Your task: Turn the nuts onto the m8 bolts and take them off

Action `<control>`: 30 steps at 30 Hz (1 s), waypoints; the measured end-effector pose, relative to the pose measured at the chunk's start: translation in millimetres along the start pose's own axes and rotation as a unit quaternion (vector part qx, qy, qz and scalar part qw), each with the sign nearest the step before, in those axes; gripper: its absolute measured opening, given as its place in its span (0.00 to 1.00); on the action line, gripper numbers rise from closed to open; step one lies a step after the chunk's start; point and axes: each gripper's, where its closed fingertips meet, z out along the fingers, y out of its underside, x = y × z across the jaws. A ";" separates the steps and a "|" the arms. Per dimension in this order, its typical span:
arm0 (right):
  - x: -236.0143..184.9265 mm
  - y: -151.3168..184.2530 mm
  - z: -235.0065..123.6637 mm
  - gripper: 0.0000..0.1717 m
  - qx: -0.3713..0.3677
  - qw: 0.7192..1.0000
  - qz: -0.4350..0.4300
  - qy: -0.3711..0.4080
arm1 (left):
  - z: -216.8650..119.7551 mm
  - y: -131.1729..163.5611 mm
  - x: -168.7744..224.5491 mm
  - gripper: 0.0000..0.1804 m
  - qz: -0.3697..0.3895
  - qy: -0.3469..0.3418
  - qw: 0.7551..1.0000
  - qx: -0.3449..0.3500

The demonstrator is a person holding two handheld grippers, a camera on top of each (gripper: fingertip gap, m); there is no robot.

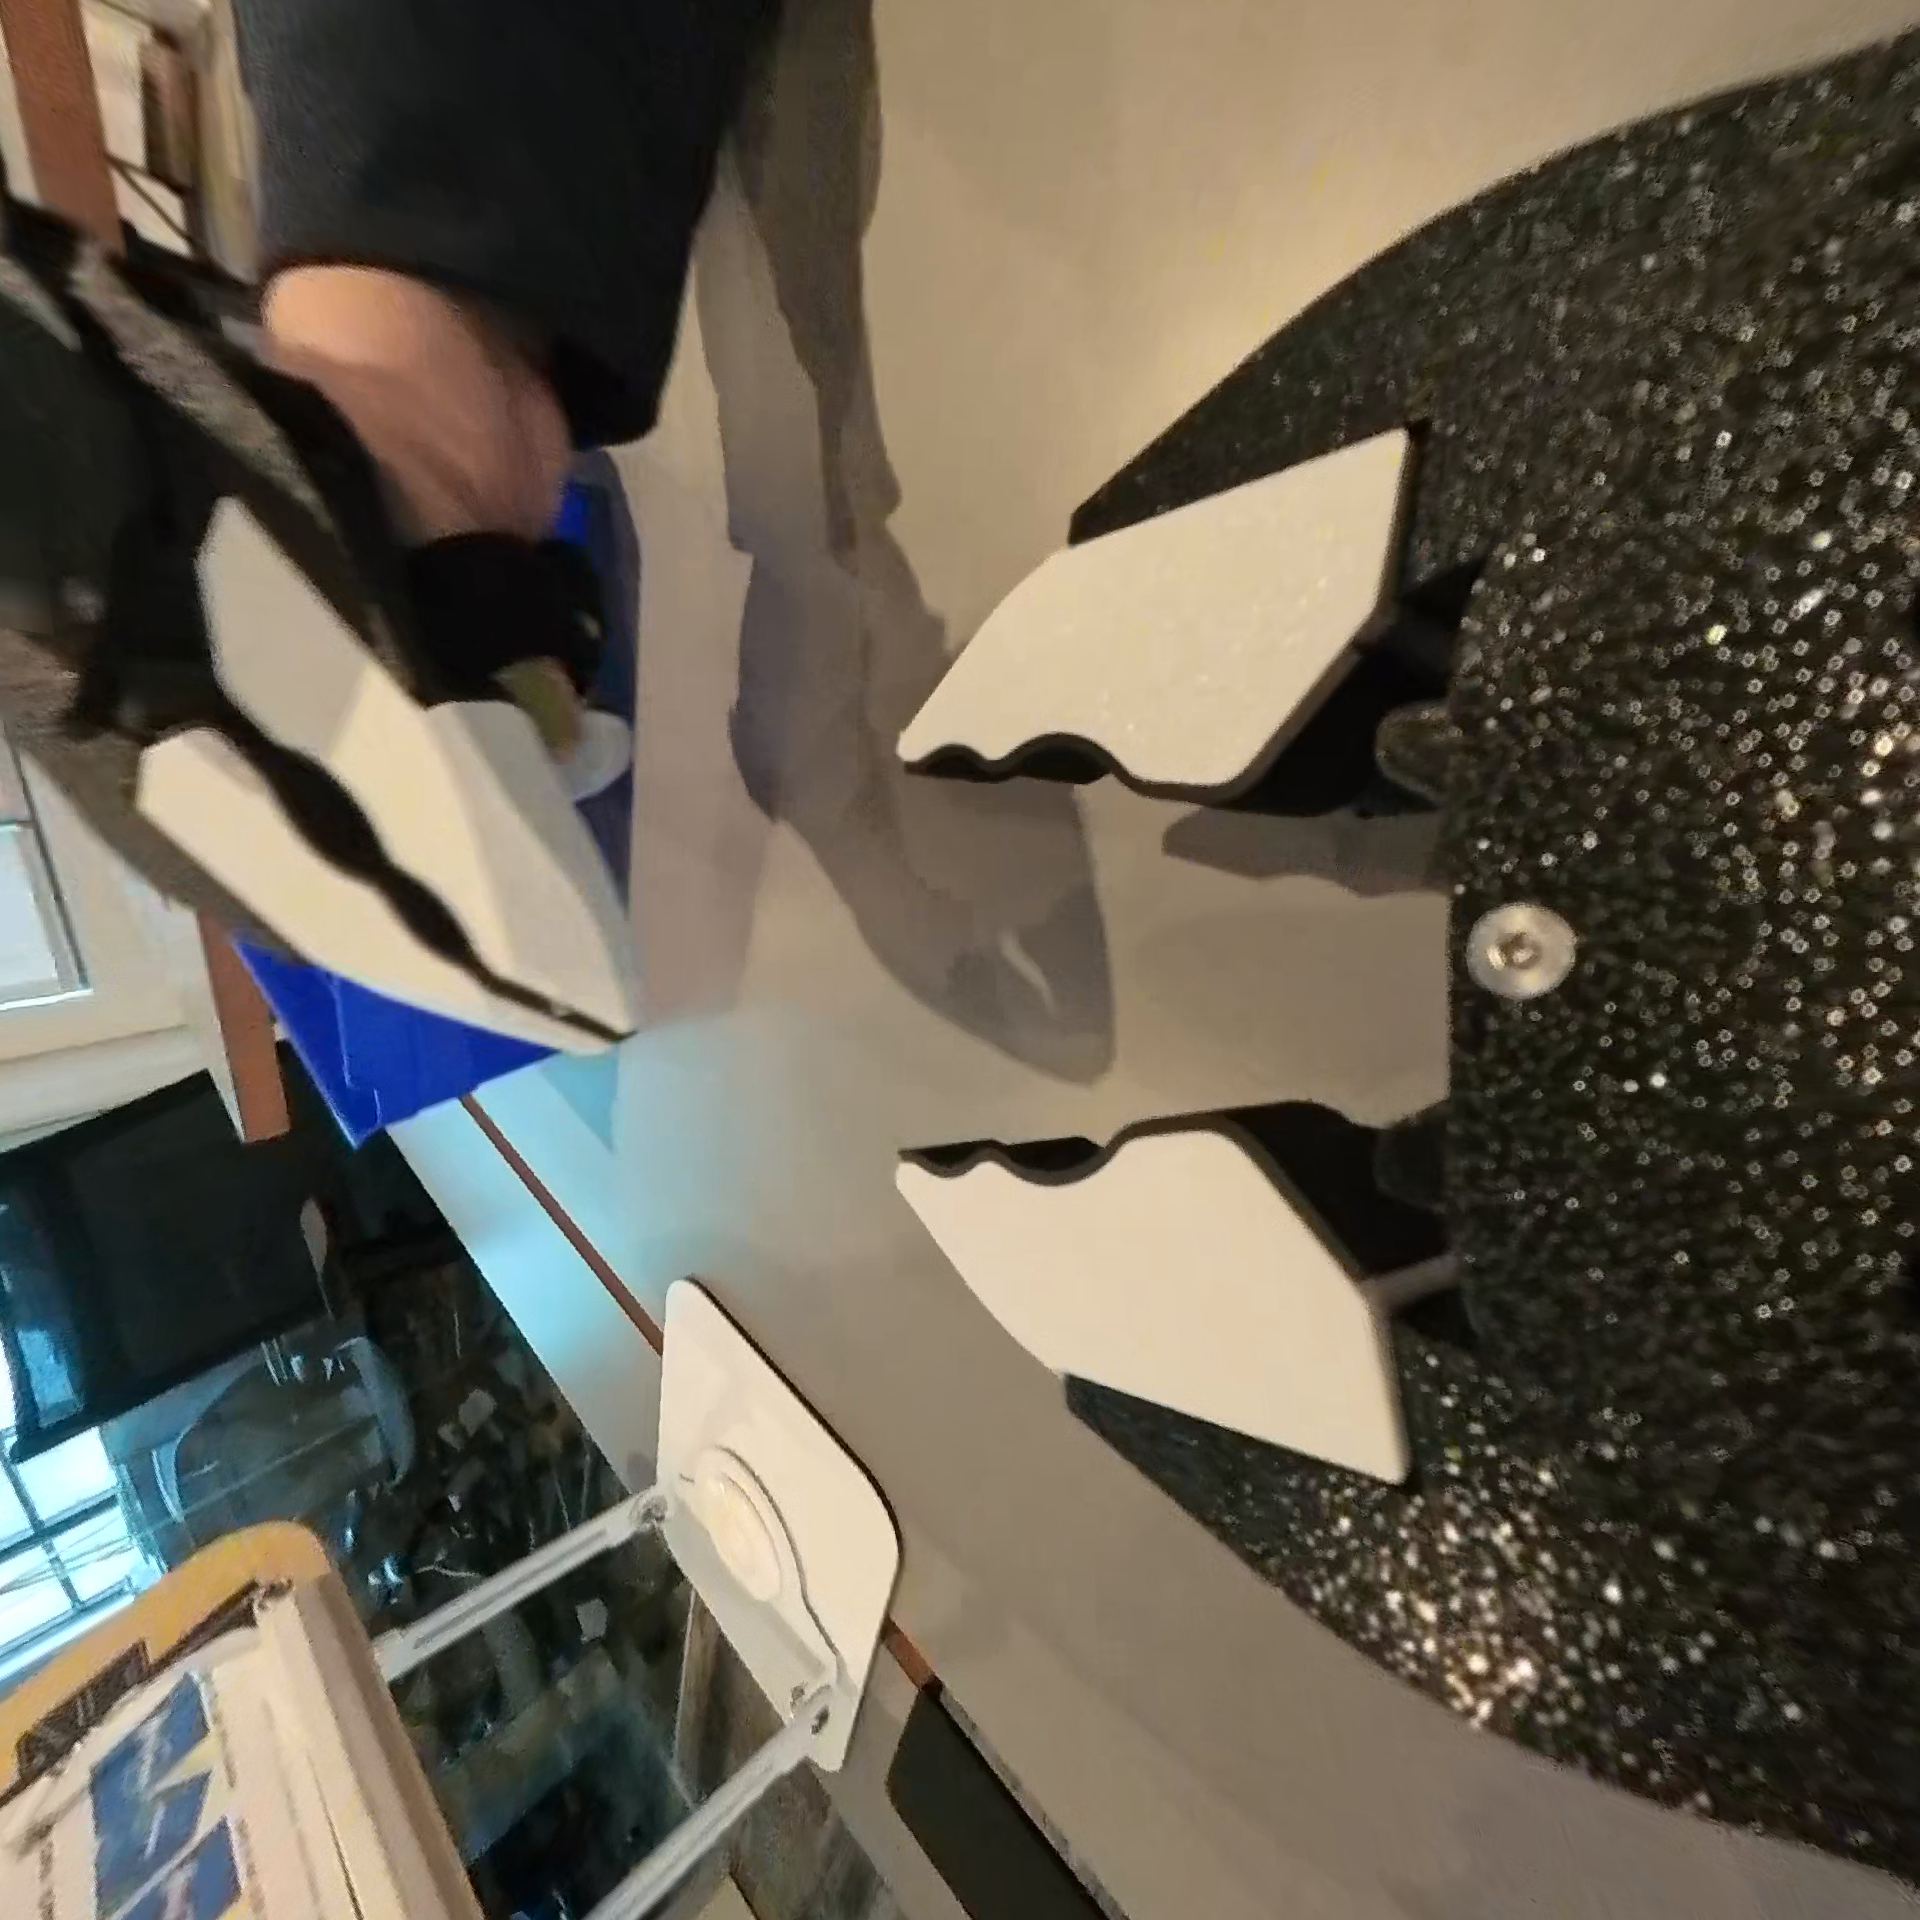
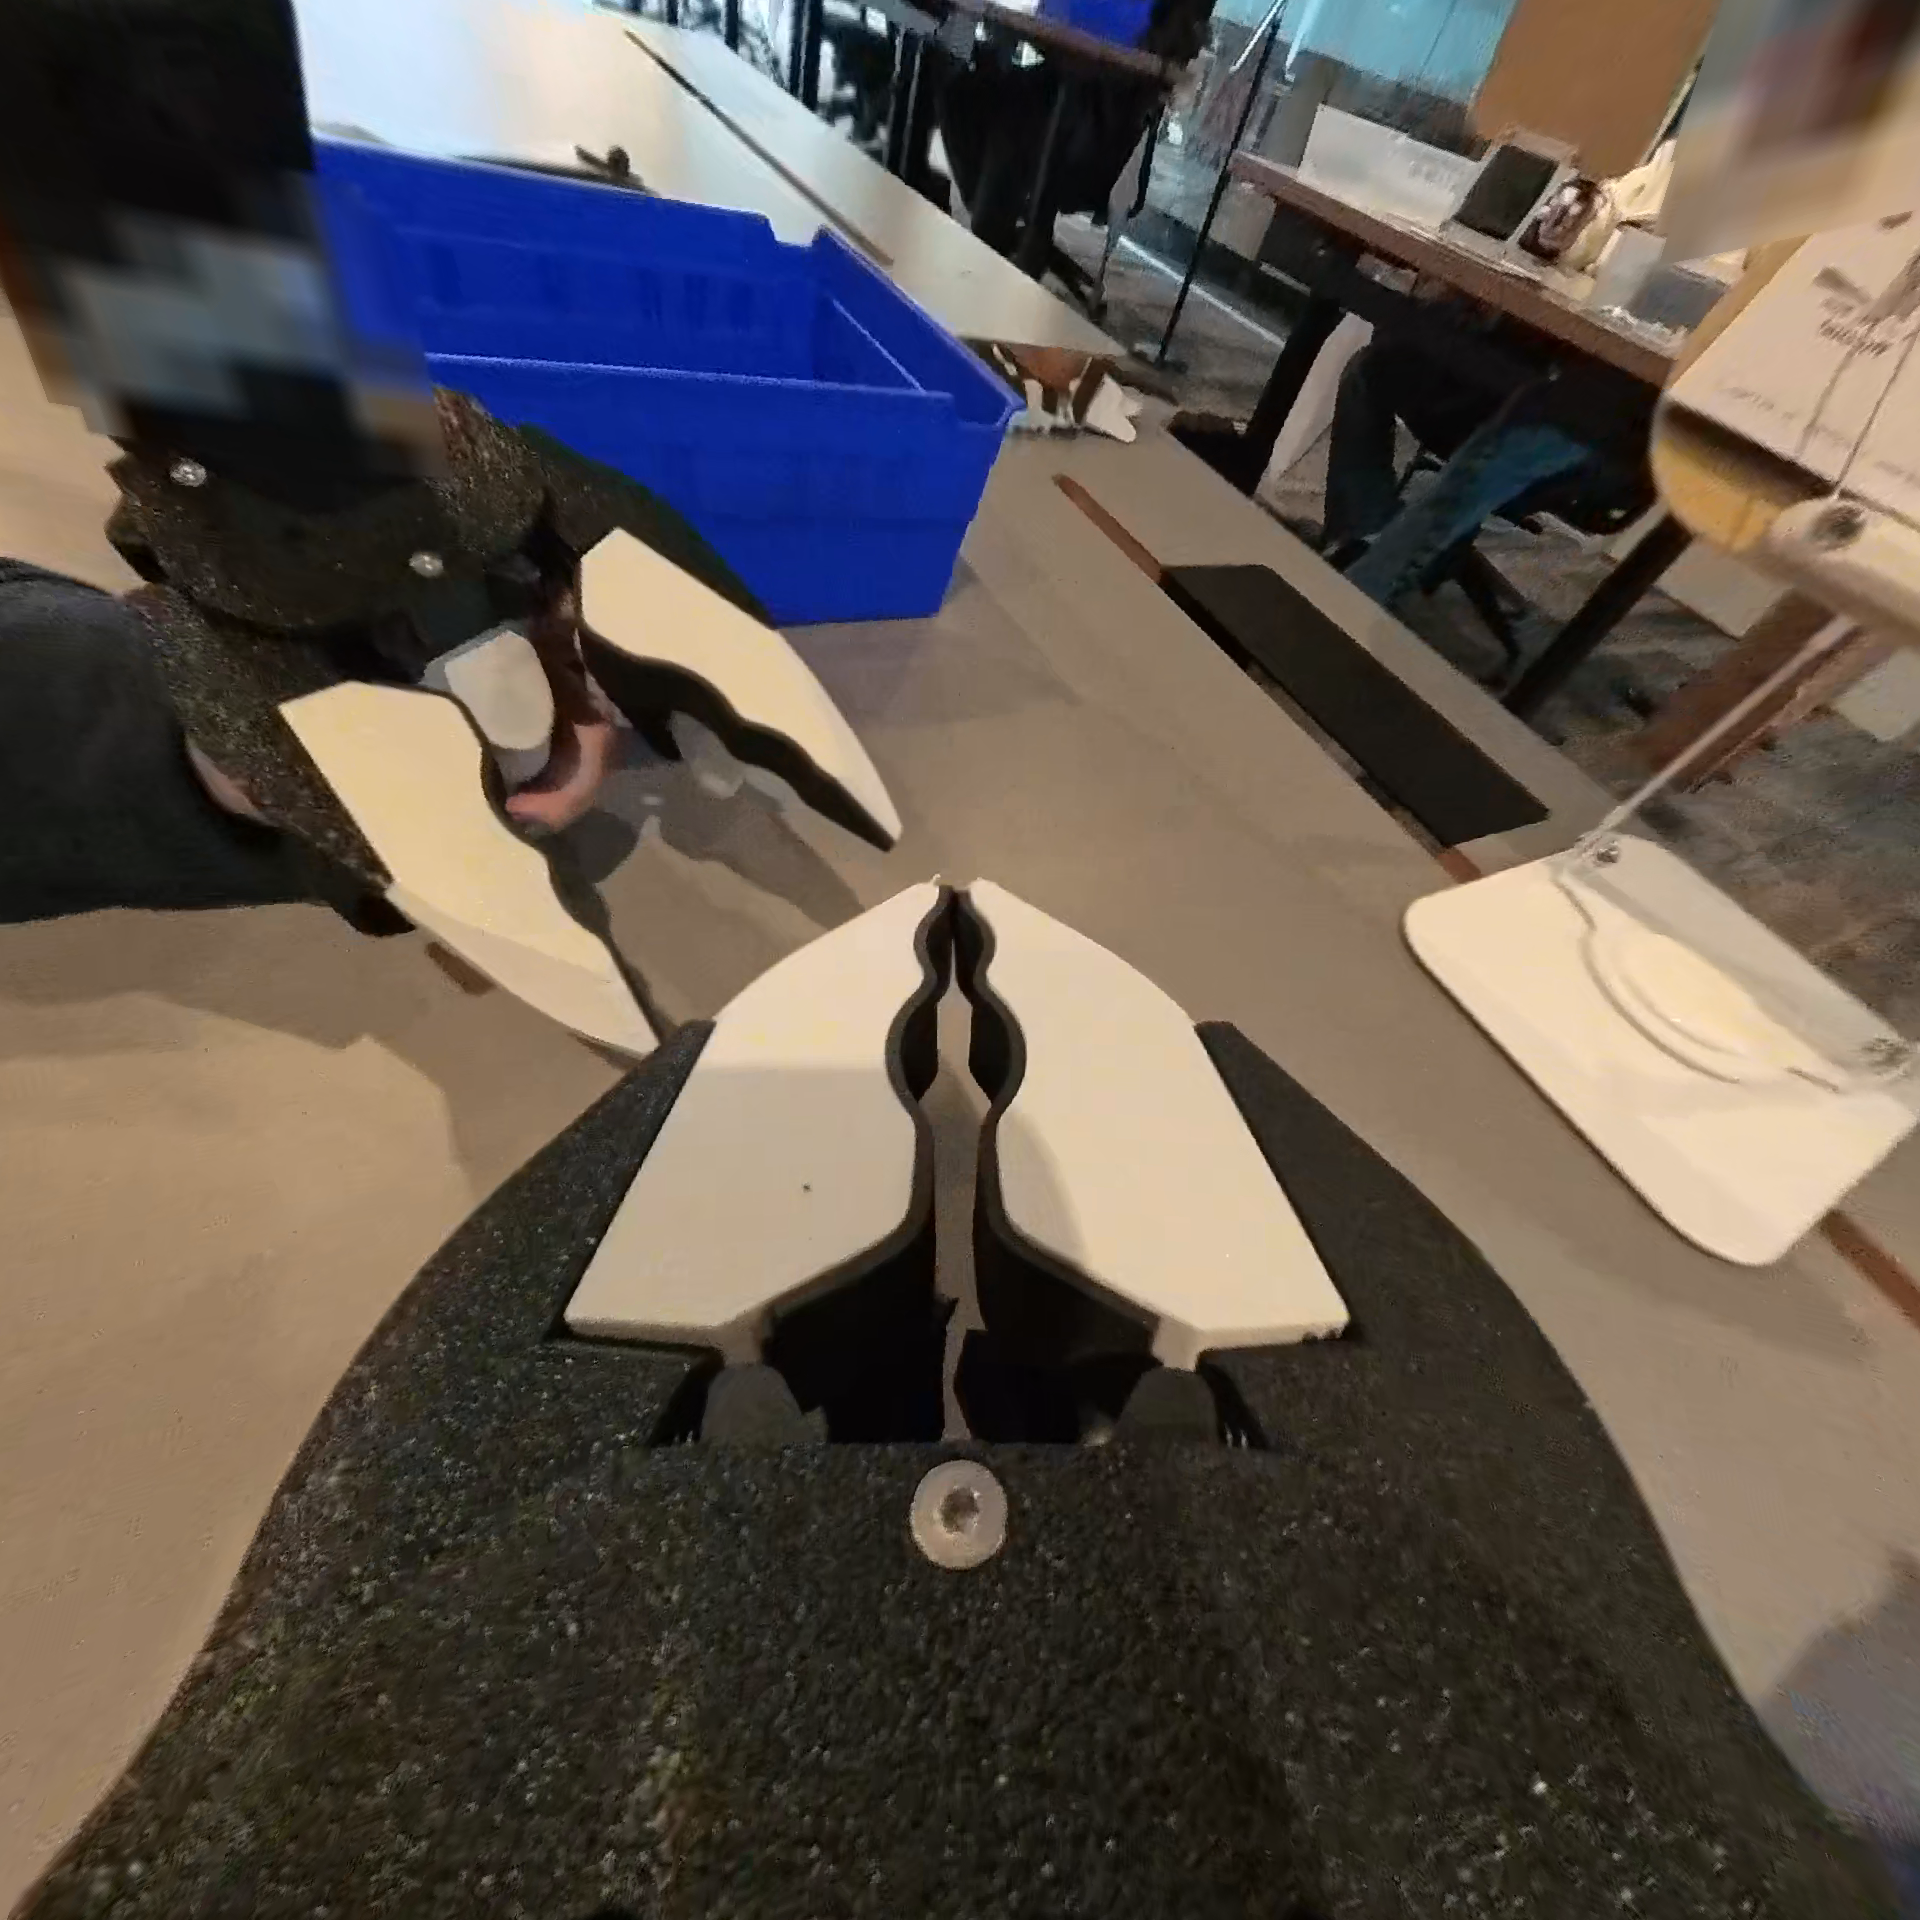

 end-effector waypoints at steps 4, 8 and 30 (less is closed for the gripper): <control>-7.8 16.9 15.0 0.00 -0.003 1.000 0.015 -0.001 | -1.5 0.5 -5.5 0.36 -0.015 -0.009 1.000 0.003; -3.8 24.5 20.2 0.00 0.039 0.998 0.035 0.032 | -8.3 -7.3 -8.2 0.32 0.002 -0.023 1.000 0.013; -4.4 31.5 23.9 0.00 0.041 0.997 -0.028 0.066 | -307.1 44.5 -130.6 0.15 -0.333 -0.363 0.860 -0.130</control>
